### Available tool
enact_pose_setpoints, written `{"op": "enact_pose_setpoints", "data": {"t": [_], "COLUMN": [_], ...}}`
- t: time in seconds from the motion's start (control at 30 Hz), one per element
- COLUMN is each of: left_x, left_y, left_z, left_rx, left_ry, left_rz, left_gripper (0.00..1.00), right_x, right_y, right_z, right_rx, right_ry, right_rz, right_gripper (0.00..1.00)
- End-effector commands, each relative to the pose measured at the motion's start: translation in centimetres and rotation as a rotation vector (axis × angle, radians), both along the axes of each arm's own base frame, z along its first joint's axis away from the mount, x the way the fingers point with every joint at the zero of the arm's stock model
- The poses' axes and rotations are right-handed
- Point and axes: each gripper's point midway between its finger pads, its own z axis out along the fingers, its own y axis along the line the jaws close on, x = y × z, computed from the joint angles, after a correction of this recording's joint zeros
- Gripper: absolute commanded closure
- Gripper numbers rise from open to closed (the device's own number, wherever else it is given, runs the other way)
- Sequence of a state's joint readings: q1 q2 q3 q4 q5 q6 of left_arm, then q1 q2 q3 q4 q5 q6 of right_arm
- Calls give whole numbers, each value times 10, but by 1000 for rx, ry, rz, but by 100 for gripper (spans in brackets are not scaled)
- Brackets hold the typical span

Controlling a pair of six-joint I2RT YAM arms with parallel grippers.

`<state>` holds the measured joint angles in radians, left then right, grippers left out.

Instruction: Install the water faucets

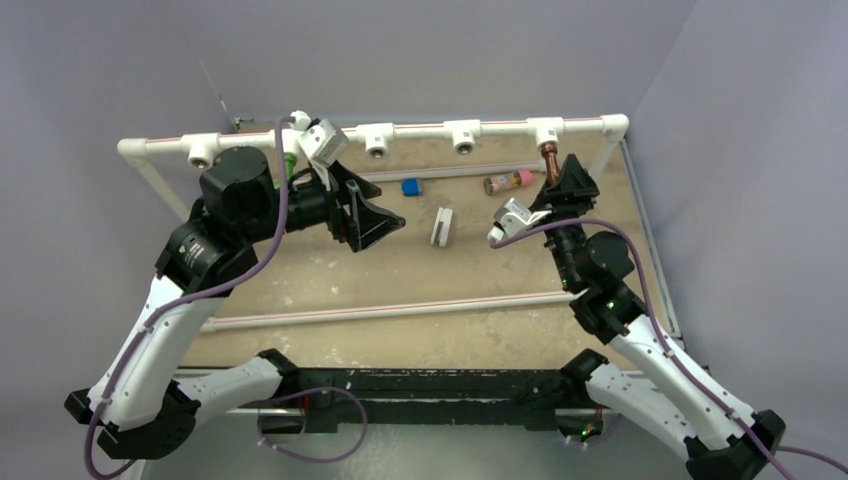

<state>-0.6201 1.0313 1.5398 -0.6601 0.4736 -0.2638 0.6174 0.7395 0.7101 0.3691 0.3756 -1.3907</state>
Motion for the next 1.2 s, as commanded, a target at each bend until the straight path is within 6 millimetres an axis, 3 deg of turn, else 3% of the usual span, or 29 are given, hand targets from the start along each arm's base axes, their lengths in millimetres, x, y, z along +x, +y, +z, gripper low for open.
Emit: {"op": "enact_pose_setpoints", "data": {"t": [0.0, 0.27, 0.4, 0.77, 1.07, 1.17], "left_x": [-3, -5, -4, -1, 1, 3], "left_y": [3, 2, 1, 1, 0, 0], "left_z": [9, 11, 10, 7, 1, -1], "left_rx": [-5, -11, -10, -2, 11, 13], "left_ry": [-64, -62, -57, -46, -20, -16], "left_rz": [7, -3, -5, 7, 16, 19], "left_gripper": [24, 23, 23, 23, 23, 23], "right_x": [-4, -4, -1, 4, 20, 29], "right_y": [-13, -8, 0, 46, 59, 53], "right_z": [17, -6, -19, -13, 16, 23], "right_rx": [68, 312, 535, 1516, 1914, 2073], "right_ry": [-47, 29, 57, 198, 192, 168], "right_rz": [-57, 0, 60, 385, 520, 550], "right_gripper": [48, 100, 100, 100, 100, 100]}}
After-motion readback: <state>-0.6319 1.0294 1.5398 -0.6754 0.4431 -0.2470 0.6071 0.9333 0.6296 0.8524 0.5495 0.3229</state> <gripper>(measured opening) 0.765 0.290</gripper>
